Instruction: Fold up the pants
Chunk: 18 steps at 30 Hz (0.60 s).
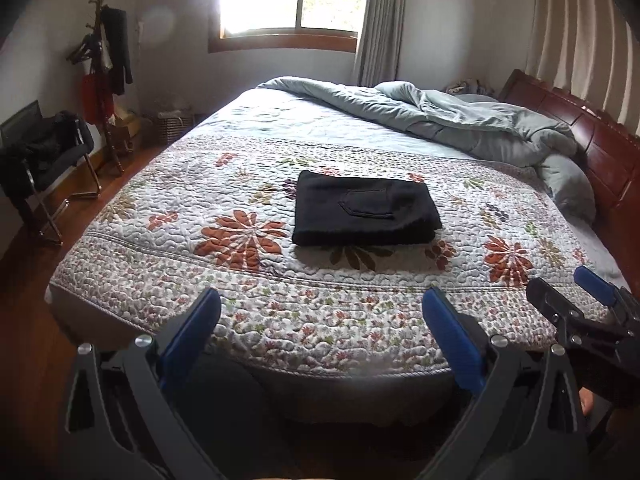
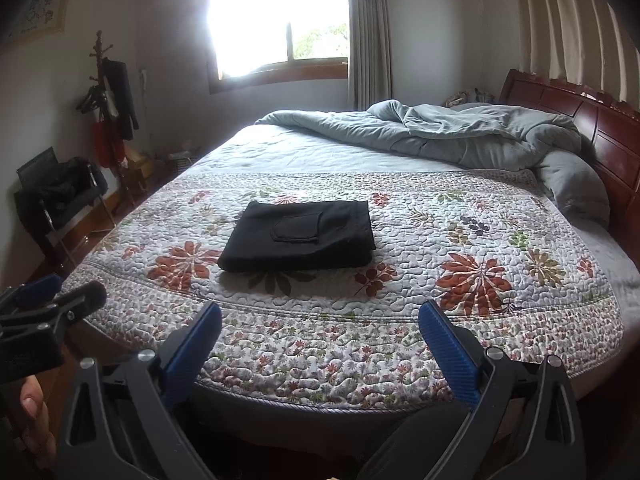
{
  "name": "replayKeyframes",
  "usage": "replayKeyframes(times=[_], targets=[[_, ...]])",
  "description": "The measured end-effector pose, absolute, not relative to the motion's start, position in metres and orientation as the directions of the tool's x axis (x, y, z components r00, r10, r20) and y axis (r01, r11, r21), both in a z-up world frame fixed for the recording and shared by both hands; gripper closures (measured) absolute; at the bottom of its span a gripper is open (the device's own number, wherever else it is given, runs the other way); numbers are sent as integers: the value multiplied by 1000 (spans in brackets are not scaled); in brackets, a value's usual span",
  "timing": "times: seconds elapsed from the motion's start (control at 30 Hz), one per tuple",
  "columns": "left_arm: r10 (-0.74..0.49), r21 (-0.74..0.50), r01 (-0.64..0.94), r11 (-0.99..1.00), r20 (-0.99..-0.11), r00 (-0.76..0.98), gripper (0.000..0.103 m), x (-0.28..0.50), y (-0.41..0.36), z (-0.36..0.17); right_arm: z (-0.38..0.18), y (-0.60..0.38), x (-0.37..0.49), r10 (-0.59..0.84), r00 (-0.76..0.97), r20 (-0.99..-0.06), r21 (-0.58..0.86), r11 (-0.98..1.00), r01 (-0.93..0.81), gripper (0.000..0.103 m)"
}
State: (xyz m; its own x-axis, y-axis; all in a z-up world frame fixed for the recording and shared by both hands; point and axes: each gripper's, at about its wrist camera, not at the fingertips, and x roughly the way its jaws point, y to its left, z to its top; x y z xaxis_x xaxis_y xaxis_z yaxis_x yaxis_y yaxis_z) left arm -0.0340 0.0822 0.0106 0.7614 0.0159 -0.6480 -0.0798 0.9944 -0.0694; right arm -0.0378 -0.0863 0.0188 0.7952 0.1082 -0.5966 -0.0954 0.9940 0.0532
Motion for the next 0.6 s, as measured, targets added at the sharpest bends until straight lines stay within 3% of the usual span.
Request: replayKeyframes(times=[0.6], targets=[[38, -53, -91, 994, -630, 776, 3, -25, 88, 12, 22, -78, -22, 99, 798, -594, 30, 994, -101, 4]])
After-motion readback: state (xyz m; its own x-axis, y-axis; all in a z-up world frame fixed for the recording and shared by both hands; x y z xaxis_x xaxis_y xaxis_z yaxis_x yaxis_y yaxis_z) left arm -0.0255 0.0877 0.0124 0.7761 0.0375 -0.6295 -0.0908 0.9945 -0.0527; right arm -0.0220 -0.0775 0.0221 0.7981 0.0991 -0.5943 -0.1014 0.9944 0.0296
